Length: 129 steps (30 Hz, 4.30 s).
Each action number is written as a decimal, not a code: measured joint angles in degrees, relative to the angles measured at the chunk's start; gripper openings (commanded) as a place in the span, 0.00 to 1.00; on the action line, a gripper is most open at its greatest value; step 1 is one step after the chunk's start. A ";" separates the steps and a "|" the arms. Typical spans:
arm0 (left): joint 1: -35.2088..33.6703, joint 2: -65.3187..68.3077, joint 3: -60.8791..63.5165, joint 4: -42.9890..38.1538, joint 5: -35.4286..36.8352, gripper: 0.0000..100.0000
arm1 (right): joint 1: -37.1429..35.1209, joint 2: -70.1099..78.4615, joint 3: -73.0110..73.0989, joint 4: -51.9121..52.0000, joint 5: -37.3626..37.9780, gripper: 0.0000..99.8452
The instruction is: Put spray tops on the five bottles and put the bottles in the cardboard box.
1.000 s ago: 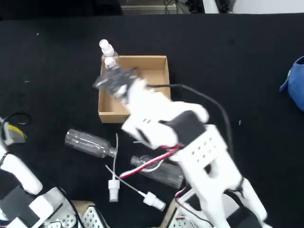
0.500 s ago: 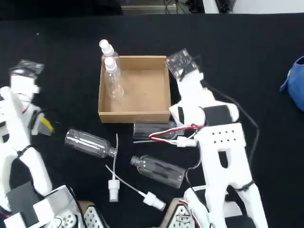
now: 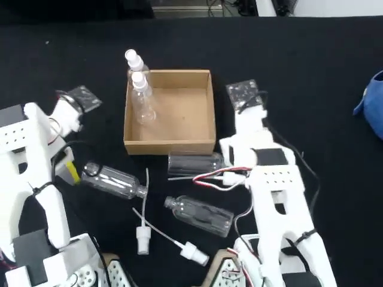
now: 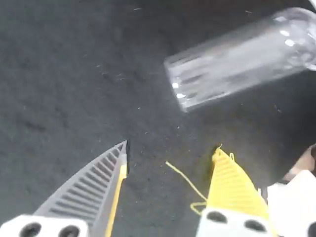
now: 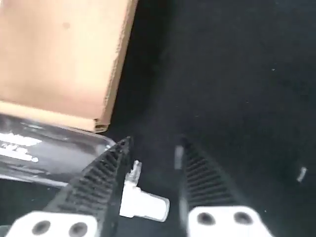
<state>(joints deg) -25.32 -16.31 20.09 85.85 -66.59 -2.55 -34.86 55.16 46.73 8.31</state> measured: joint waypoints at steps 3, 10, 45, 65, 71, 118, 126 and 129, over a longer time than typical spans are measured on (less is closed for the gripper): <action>1.49 0.00 0.00 1.67 -2.02 0.15 | 0.35 0.00 0.00 -0.18 -0.09 0.01; 1.67 0.00 0.44 2.29 -7.30 0.15 | 0.35 0.00 0.00 -0.18 0.00 0.02; 19.96 -5.45 17.23 -16.53 -0.70 0.23 | 0.35 0.00 0.00 -0.18 0.00 0.02; 20.31 -5.98 29.63 -30.86 -8.26 0.23 | 0.35 0.00 0.00 -0.18 0.00 0.02; 20.31 -6.86 32.35 -31.30 -8.26 0.22 | 0.35 0.00 0.00 -0.18 0.00 0.02; 28.66 -6.86 30.77 -24.26 7.30 0.05 | 0.35 0.00 0.88 -0.18 0.00 0.02; 23.65 -7.21 30.68 -24.00 7.30 0.04 | 0.35 0.00 0.88 -0.18 0.00 0.02; 18.55 -7.21 27.52 -18.81 6.42 0.04 | 0.35 0.00 0.88 -0.18 0.00 0.02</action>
<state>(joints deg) -6.77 -23.52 47.60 67.03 -60.18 -2.20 -34.86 56.04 46.55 8.31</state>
